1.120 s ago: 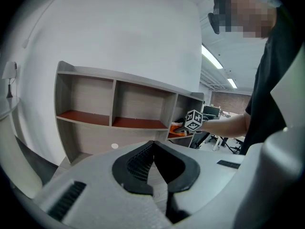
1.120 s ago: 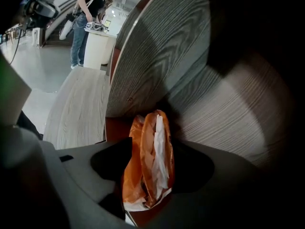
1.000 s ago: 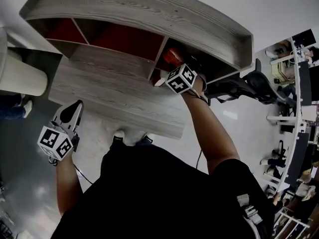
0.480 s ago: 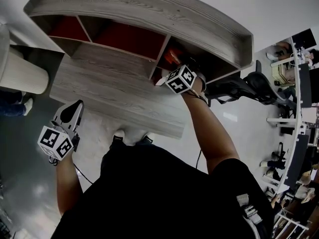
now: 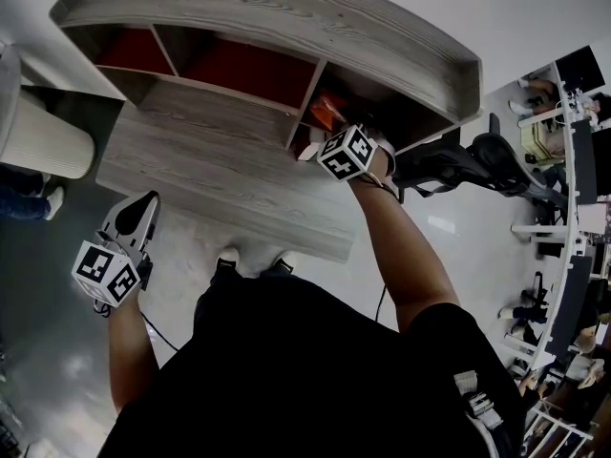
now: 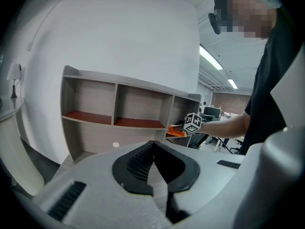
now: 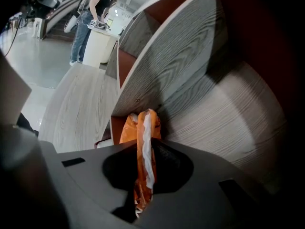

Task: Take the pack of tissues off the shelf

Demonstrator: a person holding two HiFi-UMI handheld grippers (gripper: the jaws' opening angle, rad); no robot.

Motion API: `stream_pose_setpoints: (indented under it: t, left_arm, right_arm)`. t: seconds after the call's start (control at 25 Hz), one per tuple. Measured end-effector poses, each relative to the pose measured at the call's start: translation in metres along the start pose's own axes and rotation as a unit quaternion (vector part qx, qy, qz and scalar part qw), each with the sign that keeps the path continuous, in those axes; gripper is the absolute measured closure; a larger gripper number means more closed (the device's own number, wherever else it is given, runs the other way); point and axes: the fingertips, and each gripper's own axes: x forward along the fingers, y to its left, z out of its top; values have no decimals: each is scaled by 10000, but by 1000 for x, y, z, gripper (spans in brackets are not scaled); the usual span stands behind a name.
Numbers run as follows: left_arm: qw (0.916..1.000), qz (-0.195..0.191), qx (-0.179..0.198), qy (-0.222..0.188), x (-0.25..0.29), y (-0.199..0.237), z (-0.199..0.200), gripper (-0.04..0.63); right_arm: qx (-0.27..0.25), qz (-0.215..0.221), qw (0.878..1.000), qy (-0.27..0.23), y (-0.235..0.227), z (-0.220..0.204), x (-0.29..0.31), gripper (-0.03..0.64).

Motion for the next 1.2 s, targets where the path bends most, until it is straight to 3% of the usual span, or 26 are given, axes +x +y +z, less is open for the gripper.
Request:
stream_pose_setpoints:
  t: [0.44, 1.2]
  left_arm:
    - [9998, -70, 171, 18, -9, -14, -1, 577]
    - [9977, -530, 405, -65, -3, -37, 12, 578]
  right_arm:
    - [79, -52, 10000, -15, 2, -9, -20, 592]
    - [306, -106, 9995, 26, 16, -37, -72, 595]
